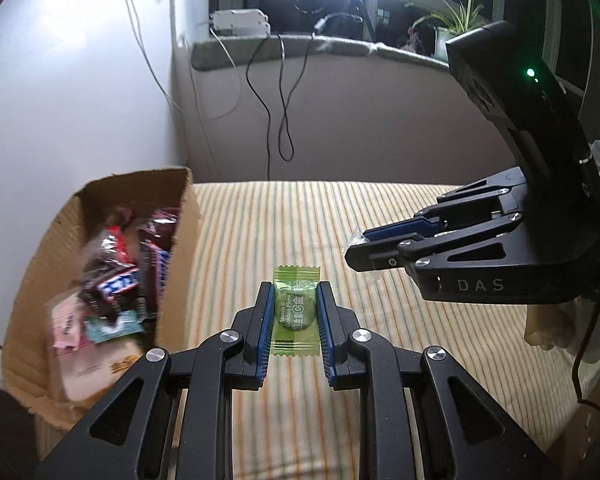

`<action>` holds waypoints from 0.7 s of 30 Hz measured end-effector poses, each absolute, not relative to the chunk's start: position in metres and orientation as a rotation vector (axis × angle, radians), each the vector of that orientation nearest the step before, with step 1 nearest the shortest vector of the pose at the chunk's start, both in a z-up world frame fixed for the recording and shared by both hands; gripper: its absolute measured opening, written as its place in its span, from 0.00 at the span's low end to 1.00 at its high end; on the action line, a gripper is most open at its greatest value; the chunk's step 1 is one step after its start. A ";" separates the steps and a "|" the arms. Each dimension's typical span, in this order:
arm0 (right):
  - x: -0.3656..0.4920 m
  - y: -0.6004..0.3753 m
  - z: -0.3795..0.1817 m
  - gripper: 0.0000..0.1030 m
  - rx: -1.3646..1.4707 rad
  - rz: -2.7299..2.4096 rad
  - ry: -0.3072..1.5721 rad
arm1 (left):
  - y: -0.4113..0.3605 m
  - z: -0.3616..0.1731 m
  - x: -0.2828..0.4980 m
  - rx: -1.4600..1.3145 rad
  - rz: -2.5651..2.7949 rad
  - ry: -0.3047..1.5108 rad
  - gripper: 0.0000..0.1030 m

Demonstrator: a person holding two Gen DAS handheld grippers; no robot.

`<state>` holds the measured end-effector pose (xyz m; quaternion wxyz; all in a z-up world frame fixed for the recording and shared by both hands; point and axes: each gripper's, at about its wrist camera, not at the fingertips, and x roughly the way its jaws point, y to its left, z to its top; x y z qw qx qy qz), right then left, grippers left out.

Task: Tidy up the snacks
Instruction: 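Carry the green candy over the box and open the left gripper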

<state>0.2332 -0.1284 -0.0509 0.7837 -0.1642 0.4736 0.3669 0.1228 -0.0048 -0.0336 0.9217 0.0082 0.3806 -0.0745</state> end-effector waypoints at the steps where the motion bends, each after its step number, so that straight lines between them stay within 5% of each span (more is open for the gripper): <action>1: 0.230 -0.126 -0.047 0.17 -0.358 0.794 1.014 | -0.003 -0.032 0.122 0.015 -0.151 0.777 0.19; 21: 0.194 -0.015 -0.020 0.17 -0.403 0.875 0.898 | 0.087 -0.007 0.085 -0.041 -0.016 0.689 0.19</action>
